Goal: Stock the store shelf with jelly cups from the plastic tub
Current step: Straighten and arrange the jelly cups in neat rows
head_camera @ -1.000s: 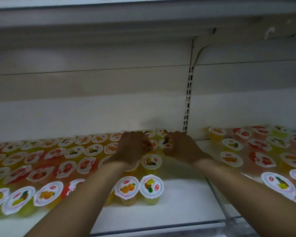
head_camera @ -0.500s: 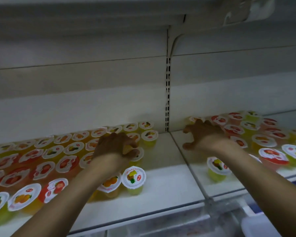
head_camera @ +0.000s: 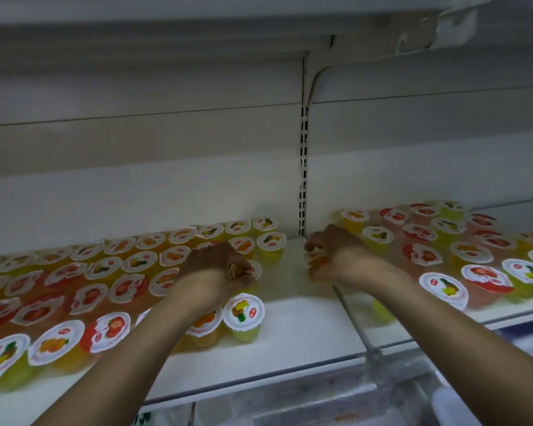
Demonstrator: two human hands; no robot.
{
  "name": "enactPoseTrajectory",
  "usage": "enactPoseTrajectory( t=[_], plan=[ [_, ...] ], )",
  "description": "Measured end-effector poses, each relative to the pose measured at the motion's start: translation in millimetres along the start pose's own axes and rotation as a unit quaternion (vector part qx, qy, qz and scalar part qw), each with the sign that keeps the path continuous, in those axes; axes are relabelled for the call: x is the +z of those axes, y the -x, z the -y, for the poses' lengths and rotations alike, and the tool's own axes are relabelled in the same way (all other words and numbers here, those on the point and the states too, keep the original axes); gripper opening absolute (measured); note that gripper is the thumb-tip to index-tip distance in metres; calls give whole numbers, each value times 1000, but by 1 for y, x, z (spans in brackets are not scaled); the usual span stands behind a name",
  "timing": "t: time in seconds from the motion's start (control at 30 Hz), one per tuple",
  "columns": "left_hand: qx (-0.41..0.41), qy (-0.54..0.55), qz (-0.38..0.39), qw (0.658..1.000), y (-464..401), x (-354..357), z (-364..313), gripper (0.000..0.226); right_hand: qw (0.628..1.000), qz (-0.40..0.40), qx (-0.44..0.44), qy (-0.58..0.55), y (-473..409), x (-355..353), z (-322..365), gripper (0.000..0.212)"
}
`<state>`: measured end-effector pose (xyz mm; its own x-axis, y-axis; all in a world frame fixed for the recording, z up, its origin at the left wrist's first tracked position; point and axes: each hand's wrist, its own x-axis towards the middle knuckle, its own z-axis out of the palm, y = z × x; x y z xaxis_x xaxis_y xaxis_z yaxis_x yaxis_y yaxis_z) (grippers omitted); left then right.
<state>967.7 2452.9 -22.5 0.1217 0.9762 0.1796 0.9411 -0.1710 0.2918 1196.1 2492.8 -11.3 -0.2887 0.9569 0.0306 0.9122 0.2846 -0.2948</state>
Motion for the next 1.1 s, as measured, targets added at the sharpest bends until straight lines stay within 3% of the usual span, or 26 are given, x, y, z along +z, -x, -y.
enactPoseTrajectory(
  t=[0.17,0.43,0.67,0.77,0.93,1.03,1.1],
  plan=[
    [-21,4,6,1000,-1,1,0,23,996,-23,-74,-41,-11,34,28,49],
    [-25,2,-1,1000,1,-1,-1,23,995,-44,-86,-21,-16,42,33,43],
    [-9,-9,-59,998,18,1,-6,27,993,-80,-84,-19,8,28,30,55],
    [1,14,-57,998,27,2,-9,33,994,-94,-64,6,30,13,10,60],
    [32,43,-71,996,48,0,-4,42,992,-7,42,122,68,-16,-34,79],
    [29,53,-63,996,60,-2,-4,61,979,1,73,188,79,-13,-43,68],
    [28,61,-50,996,67,-1,-5,60,976,-18,73,203,80,-6,-42,56]
  ],
)
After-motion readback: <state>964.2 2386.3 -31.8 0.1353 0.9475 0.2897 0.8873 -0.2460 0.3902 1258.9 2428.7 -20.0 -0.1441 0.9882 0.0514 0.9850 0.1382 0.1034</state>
